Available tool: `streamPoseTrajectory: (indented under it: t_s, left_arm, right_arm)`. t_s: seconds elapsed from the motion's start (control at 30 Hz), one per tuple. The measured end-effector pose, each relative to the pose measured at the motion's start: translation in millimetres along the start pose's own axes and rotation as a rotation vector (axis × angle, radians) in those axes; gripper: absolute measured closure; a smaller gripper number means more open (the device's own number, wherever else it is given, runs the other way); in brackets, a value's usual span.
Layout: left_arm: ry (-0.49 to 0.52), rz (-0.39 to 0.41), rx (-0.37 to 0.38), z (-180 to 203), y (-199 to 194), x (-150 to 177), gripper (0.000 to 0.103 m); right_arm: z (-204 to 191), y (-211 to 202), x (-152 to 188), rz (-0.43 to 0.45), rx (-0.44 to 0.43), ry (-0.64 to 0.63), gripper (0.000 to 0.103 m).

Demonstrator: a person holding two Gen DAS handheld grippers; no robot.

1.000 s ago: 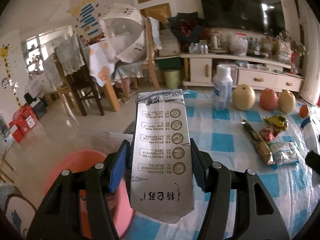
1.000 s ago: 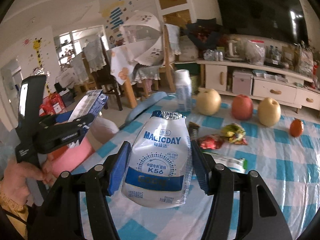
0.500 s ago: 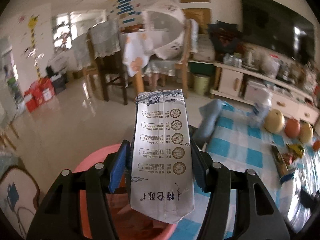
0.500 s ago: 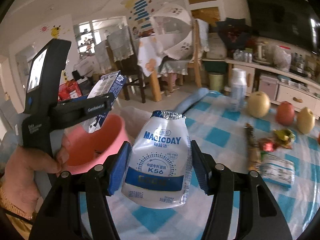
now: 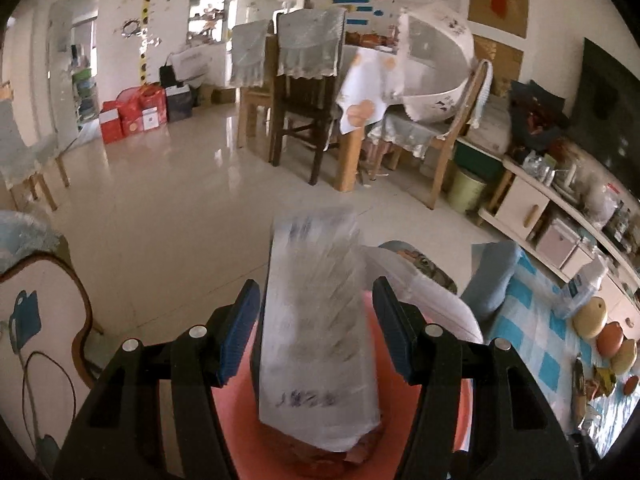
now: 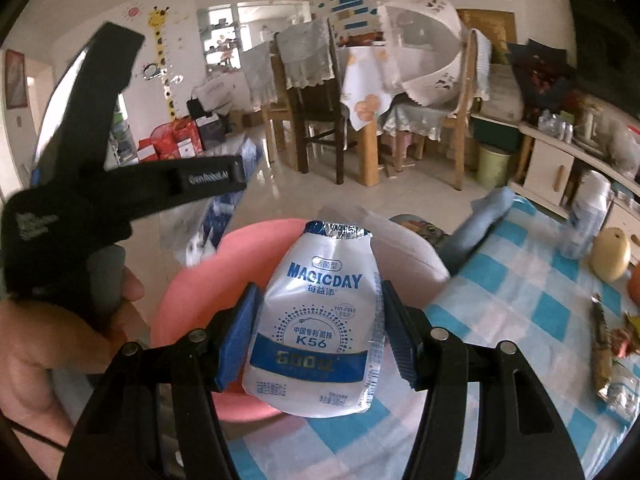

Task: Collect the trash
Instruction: 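Open the left tool over the bucket while the right tool releases the Magicday packet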

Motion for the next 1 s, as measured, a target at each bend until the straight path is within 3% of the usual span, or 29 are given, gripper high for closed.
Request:
streamPoseTrajectory:
  t_s: [0.1,0.27,0.5,1.0]
  left_arm:
    - [0.010,-0.017,-0.028,-4,7,2,0.030]
    - [0.025,-0.002,-0.021,3,5,0,0.018]
    - [0.095,0.029,0.028,32,-5,3,0.012]
    - [0.302,0.095,0.078,102,-29,22,0.009]
  right_arm:
    - [0,13,8,-0.030,0.028,0.009,0.025]
    - [18,4,20,-0.026,0.062,0.065,0.013]
    - [47,-18,32,-0.021,0.141,0.111,0.012]
    - [97,-59,65,-0.056,0.271,0.141,0.011]
Point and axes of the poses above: each gripper's, at about its wrist camera, not at the fingertips, and y roughly the way its jaws point, z to its right, x to its underside, the point moved 8 cm from there along y, roughly the way its jaws point, and after that the axes turned 1 degree about x, right-handed, at the moved point
